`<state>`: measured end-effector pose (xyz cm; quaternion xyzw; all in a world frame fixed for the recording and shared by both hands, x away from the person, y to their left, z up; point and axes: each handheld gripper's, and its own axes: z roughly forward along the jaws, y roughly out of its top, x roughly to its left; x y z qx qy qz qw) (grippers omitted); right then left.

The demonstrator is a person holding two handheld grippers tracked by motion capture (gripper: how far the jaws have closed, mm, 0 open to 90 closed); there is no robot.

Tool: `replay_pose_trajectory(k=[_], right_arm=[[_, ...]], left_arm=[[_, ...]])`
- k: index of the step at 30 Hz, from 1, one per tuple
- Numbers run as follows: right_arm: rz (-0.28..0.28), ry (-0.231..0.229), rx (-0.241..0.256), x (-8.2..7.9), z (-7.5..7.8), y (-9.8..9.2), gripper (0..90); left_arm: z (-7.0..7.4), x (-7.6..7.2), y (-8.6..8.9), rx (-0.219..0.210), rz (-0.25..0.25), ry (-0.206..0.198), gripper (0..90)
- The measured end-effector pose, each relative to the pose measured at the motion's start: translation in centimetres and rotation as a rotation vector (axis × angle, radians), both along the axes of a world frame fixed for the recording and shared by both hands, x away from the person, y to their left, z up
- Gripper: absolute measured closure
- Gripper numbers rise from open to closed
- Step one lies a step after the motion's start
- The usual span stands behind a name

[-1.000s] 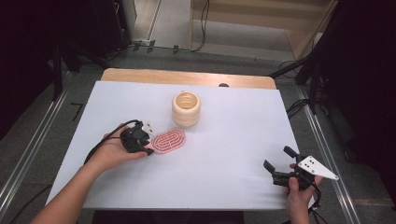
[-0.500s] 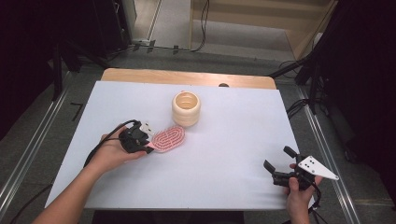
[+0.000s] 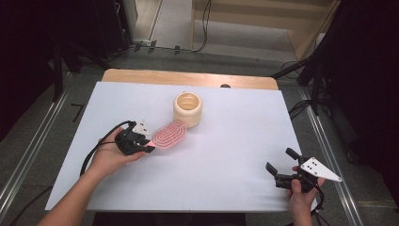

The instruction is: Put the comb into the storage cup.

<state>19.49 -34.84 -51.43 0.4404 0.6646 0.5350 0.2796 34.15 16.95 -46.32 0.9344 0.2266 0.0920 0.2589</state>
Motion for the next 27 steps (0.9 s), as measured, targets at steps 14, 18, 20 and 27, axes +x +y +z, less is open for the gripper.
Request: replay_pose_trajectory(k=[14,18,20,27], right_arm=[[-0.014,0.011,0.022,0.2,0.4,-0.1,0.0],[-0.011,0.006,0.026,0.4,0.8,-0.1,0.0],[0.001,0.007,0.028,0.5,1.2,0.2,0.0],[0.021,-0.025,-0.001,1.1,2.8,1.6,0.0]], left_arm=[[1.1,-1.3,0.4,-0.112,0.038,-0.079,70.2],[1.4,-1.6,0.6,-0.133,0.049,-0.100,70.2],[1.6,-1.7,0.8,-0.140,0.050,-0.099,70.2],[2.1,-1.9,1.0,-0.174,0.060,-0.114,70.2]])
